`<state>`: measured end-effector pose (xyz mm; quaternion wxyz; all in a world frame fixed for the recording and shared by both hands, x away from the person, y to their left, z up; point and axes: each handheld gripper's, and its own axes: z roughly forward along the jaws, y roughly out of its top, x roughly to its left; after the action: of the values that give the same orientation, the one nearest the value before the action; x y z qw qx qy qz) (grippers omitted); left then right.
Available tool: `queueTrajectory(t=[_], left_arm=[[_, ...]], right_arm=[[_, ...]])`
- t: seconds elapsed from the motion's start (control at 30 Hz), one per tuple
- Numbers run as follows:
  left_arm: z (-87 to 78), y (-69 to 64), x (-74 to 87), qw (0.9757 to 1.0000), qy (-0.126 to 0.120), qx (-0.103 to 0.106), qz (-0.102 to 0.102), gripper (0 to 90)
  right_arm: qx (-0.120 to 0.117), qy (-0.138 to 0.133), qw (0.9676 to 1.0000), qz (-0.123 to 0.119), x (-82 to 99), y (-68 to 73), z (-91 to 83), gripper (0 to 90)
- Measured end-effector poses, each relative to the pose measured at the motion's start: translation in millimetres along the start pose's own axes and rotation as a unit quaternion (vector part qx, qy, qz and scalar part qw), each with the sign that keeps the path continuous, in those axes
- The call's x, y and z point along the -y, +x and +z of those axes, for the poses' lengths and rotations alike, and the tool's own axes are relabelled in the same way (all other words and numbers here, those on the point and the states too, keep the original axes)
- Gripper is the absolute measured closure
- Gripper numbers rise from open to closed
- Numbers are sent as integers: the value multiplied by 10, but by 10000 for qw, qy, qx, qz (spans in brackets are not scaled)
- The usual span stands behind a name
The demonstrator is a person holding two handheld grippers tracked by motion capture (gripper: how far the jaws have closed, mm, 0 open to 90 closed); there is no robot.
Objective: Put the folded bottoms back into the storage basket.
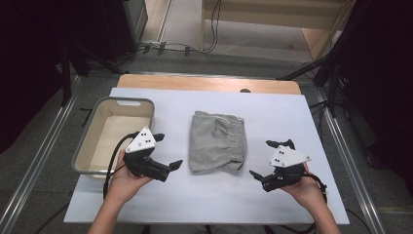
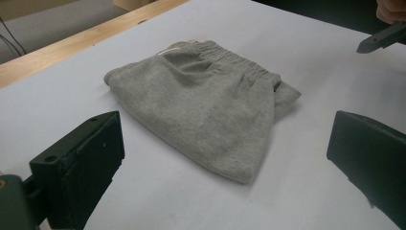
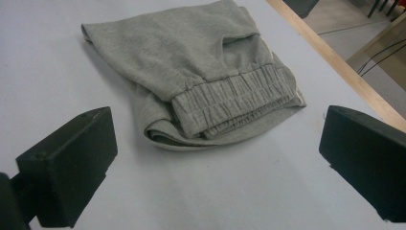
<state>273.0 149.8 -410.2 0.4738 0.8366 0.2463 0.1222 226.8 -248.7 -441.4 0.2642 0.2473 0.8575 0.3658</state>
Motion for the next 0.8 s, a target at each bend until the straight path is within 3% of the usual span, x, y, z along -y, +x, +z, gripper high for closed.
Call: queueTrajectory(t=[0.4,0.8], left_arm=[[9,-3,1,10000,30,16,-4,0],[20,-4,4,10000,52,29,2,0]], right_arm=[[-6,305,9986,-430,1,119,197,0],[-106,329,9980,-533,13,147,314,37]])
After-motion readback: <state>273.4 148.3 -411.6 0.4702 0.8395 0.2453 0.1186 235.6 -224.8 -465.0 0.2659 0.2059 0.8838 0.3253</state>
